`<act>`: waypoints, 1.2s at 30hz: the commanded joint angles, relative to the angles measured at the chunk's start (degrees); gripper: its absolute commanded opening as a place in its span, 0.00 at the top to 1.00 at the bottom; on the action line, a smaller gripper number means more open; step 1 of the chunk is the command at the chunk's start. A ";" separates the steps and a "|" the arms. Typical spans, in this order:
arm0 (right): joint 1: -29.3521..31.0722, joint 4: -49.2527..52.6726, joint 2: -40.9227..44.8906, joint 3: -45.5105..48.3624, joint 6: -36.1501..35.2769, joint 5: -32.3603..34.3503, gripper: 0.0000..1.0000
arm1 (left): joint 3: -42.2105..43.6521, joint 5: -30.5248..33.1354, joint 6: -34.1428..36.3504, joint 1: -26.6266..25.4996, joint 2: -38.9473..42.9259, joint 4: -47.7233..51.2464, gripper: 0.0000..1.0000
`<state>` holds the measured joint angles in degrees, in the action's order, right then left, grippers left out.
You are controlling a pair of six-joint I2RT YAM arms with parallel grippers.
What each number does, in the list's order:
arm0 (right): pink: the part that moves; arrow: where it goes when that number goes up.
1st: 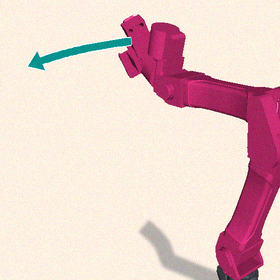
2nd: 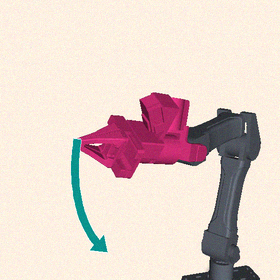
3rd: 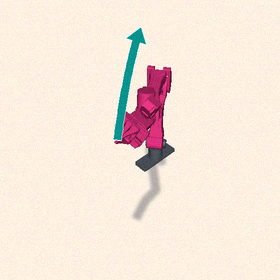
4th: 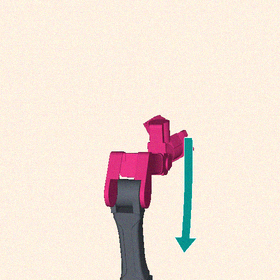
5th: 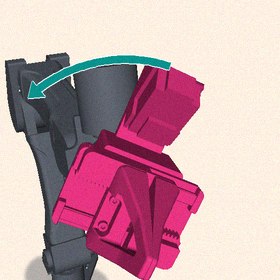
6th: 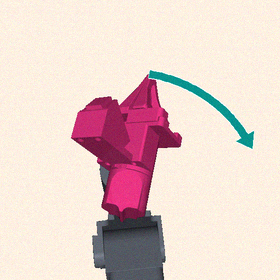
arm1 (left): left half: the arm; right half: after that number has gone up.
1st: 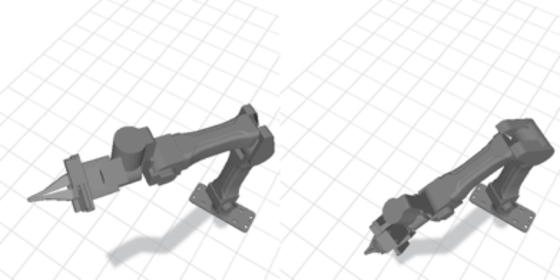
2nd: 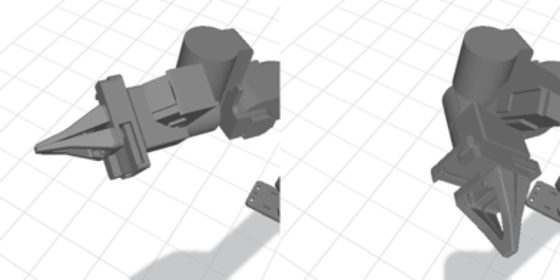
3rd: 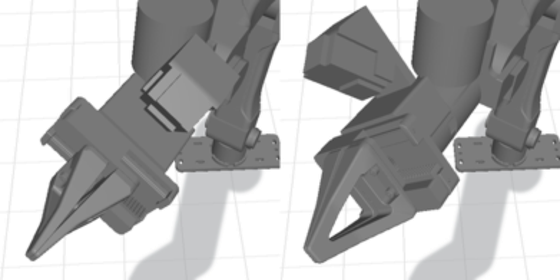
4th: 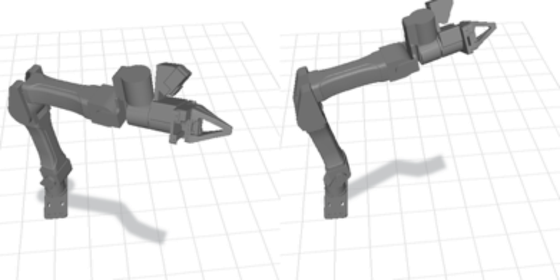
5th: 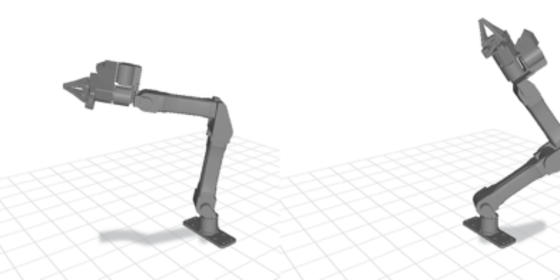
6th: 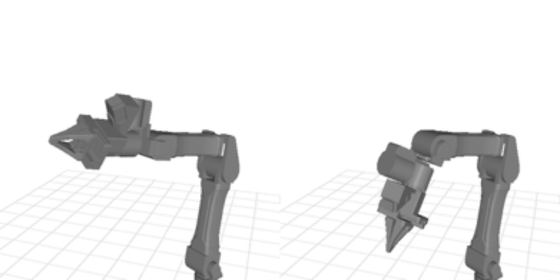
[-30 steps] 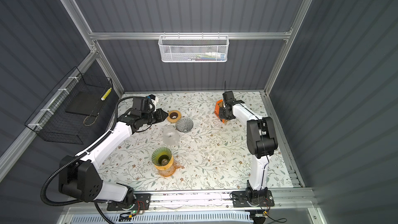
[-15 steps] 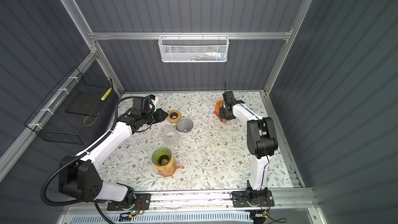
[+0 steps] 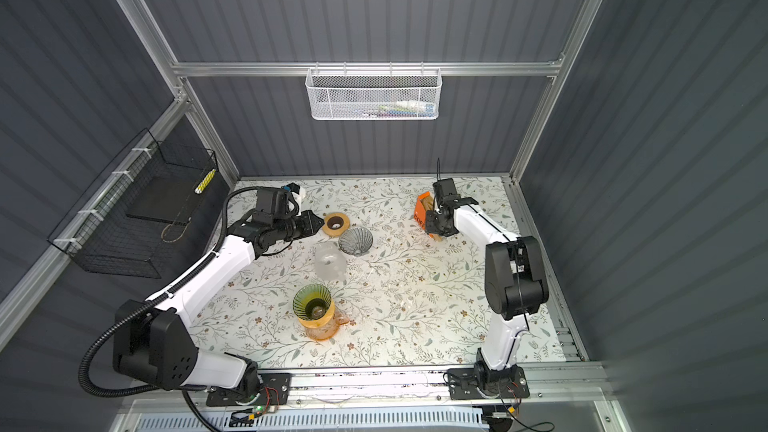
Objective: Place the coffee filter in the dripper
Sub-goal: 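Pull the paper filter out of the box with the right gripper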
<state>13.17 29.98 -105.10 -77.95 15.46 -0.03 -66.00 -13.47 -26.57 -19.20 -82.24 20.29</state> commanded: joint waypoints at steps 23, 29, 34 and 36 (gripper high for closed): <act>4.14 8.07 19.08 9.39 2.16 1.54 1.00 | 1.86 3.07 1.78 -0.18 9.79 7.22 0.80; 6.99 10.95 23.10 10.20 2.73 1.74 1.00 | 2.92 3.63 1.82 -0.19 13.90 10.40 0.80; 11.02 14.78 25.67 9.26 3.43 2.68 1.00 | 2.20 4.72 2.73 -0.22 16.41 14.78 0.80; 12.94 16.44 26.25 8.21 3.45 2.72 1.00 | 1.61 5.46 3.01 -0.20 17.16 16.91 0.80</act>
<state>24.36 42.24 -79.94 -68.29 18.04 1.76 -63.46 -9.41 -25.23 -19.20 -66.39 32.29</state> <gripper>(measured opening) 0.046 0.202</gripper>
